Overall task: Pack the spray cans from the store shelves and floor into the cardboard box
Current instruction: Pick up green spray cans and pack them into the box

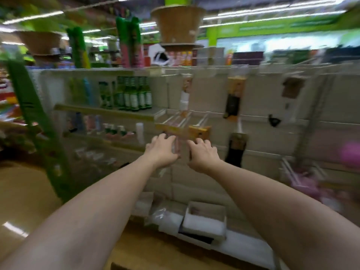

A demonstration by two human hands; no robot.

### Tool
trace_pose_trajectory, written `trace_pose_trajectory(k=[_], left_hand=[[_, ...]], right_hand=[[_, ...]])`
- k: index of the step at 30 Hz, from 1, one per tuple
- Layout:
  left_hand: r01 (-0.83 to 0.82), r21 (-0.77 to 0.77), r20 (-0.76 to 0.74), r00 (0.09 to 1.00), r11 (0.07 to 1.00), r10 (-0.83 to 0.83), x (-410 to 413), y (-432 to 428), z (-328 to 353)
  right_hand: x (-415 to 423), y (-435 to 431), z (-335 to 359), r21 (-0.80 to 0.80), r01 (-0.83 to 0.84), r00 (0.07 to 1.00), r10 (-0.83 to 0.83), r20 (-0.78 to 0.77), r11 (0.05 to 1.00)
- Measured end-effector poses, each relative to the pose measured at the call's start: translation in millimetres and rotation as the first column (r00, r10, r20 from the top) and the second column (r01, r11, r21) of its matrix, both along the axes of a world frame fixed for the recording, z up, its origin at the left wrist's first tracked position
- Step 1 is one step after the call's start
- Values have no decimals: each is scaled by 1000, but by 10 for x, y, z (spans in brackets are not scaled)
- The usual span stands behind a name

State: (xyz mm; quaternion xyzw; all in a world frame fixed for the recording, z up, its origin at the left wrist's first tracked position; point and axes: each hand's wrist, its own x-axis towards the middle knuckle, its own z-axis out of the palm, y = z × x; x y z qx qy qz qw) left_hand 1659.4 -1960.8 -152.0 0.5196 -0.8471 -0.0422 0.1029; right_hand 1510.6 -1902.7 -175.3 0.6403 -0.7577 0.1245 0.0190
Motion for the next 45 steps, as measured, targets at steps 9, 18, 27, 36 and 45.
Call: trace_pose_trajectory(k=[9, 18, 27, 36, 45], left_hand=[[317, 7, -1, 948, 948, -317, -1835, 659, 23], [499, 43, 11, 866, 865, -500, -3621, 1518, -161], [616, 144, -2, 783, 774, -622, -5081, 2249, -682], [686, 279, 100, 675, 671, -731, -5970, 2464, -1673], [654, 520, 156, 560, 550, -814, -6611, 2237, -2832]], right_hand=[[-1508, 977, 82, -6, 309, 949, -308, 60, 951], [-3048, 1924, -108, 14, 491, 868, -490, 77, 871], [-4366, 2861, -613, 148, 605, 768, -623, 148, 782], [-5051, 3287, -1628, 359, 665, 638, -748, 183, 655], [-5402, 3197, -2665, 554, 685, 468, -868, 165, 474]])
